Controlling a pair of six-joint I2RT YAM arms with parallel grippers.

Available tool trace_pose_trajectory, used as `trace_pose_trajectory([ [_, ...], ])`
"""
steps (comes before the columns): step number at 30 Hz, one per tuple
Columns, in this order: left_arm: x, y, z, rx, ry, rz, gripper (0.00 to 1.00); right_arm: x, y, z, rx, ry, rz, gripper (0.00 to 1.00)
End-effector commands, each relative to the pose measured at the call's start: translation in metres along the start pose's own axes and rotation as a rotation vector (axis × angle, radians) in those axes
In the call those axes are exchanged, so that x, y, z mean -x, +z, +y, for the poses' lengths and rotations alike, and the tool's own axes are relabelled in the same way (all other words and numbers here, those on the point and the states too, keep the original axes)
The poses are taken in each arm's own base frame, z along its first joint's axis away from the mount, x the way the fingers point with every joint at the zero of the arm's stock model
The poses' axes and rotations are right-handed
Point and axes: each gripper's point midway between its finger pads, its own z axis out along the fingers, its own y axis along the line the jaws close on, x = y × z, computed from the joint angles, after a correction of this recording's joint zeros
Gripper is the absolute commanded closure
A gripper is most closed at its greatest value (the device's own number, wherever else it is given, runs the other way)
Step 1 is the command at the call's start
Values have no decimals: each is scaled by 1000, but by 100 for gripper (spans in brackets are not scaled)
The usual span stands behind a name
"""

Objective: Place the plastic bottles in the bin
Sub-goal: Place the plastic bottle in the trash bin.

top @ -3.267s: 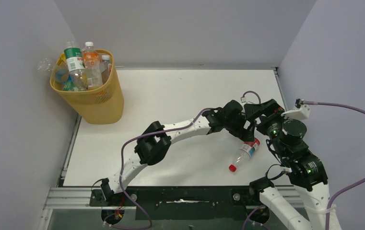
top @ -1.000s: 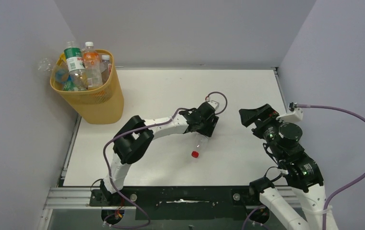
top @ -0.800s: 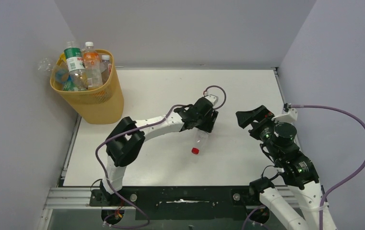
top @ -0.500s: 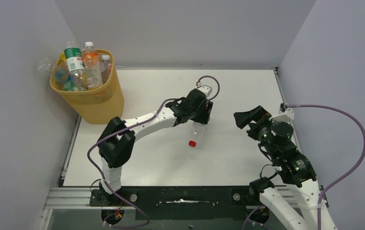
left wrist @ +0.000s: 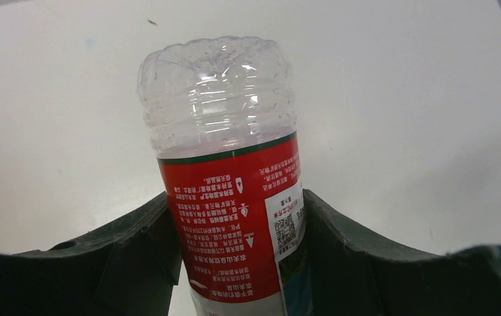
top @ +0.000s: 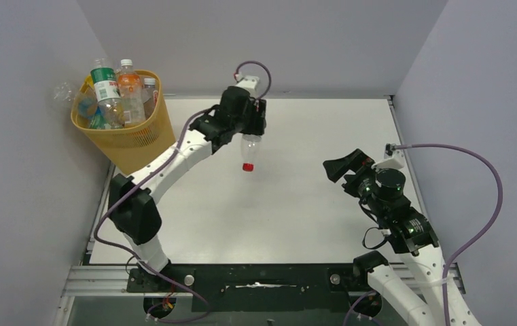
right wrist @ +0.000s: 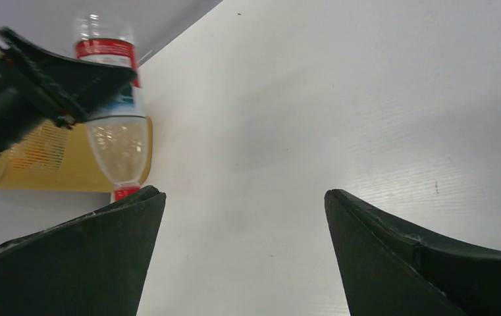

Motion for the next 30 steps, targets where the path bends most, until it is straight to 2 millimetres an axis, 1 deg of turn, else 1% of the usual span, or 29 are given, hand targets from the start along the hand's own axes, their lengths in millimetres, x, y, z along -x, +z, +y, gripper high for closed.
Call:
trace_pose_trajectory([
  [1,100,-66,33,25,-43,-256,53,-1,12,12,62,1,7,2],
  [3,112,-78,51,51,-57,-285,53,-8,17,8,60,5,22,2],
  [8,139,-105,85,88,-84,-347,52,-30,29,-6,55,29,63,2],
  [13,160,-125,107,124,-91,-389,52,-50,36,-13,55,39,106,2],
  [18,180,-145,123,158,-86,-435,52,-59,40,-15,53,31,131,2],
  [22,199,-169,139,193,-86,-493,50,-65,44,-14,62,32,150,2],
  [25,212,-188,156,229,-91,-535,50,-69,46,-12,70,27,162,2],
  [30,230,-222,194,291,-109,-608,49,-75,51,-11,79,24,179,2],
])
